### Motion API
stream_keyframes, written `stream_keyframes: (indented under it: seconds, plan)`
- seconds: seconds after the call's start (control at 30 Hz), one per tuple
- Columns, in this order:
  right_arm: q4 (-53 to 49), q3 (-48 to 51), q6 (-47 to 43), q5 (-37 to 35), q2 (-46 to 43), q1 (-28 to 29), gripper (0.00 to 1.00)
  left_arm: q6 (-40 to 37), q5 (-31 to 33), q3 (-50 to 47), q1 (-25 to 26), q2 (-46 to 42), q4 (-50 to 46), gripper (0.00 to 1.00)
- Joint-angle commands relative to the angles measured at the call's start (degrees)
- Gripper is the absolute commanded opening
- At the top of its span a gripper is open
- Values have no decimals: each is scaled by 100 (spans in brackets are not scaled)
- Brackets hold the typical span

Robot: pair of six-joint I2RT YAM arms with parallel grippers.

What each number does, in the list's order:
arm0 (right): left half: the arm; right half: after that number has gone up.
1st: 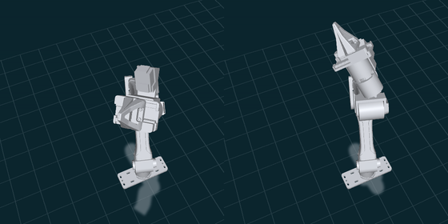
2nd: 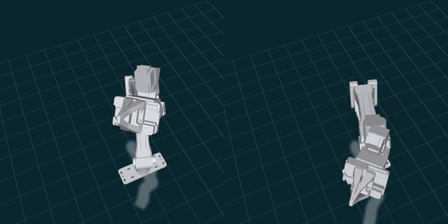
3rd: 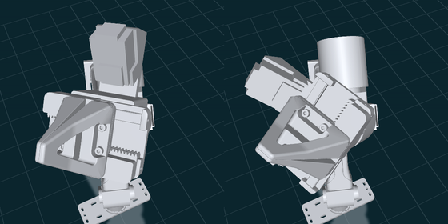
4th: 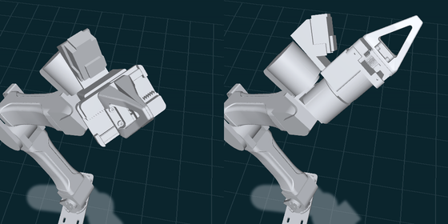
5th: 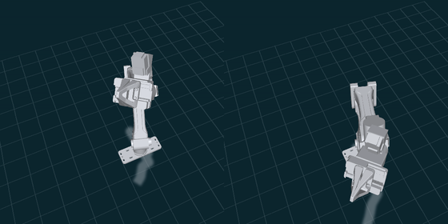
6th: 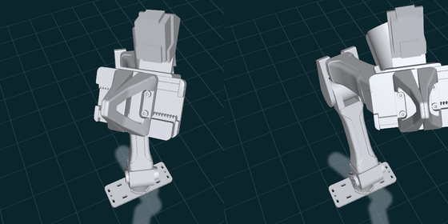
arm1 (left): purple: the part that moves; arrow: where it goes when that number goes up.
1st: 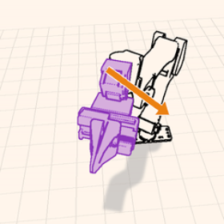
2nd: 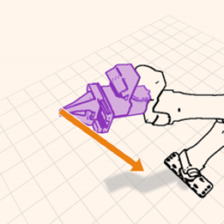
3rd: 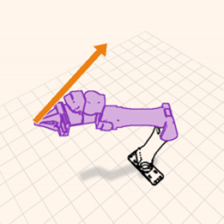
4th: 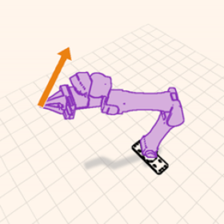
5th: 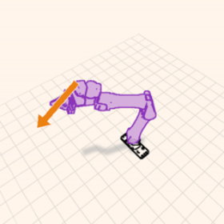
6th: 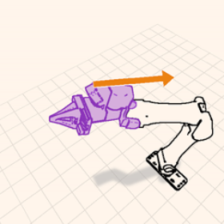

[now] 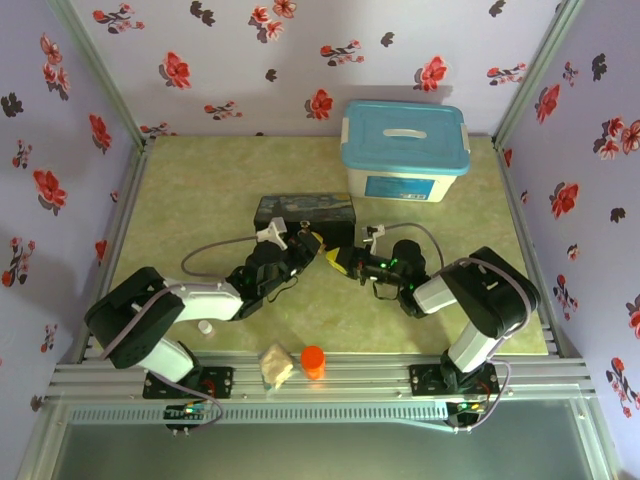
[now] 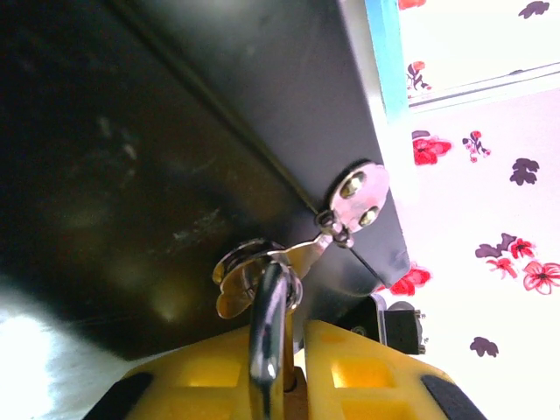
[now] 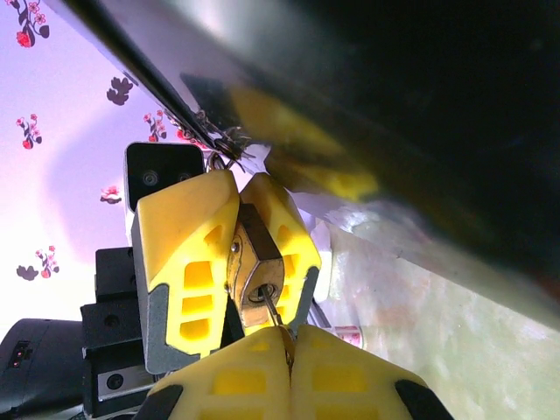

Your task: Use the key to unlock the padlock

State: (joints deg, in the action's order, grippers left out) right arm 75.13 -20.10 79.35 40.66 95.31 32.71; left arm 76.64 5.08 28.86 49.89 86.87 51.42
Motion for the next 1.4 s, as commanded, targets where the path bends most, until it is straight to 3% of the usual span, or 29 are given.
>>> stream_keyframes:
  seconds: [0.0, 0.33, 0.63, 0.83, 0.93, 1.13, 1.27, 1.37]
  plan:
    - [423, -345, 95, 72, 24, -12, 0, -38, -647, 135, 200, 16, 180, 0]
    - [421, -508, 479, -398, 30, 191, 0, -1032, -115, 887, 732, 103, -1733, 0]
    - [428, -83, 1793, -1432, 123, 283, 0, -584, 96, 339, 765, 103, -647, 0]
    - [423, -106, 1980, -1653, -79, 455, 0, -465, 64, 307, 767, 76, -391, 0]
    - [327, -108, 1463, -1614, -27, 488, 1, -379, 49, 240, 751, 86, -256, 0]
    - [-855, 35, 10, -1315, -230, 491, 31, -417, 116, 191, 670, -1, -475, 0]
    - [-3235, -54, -1547, -1453, -1182, 495, 35, -527, 229, 205, 645, -134, -912, 0]
    - [-6041, -488, -3185, -2239, -2267, 655, 36, -504, 239, 167, 634, -113, -1051, 0]
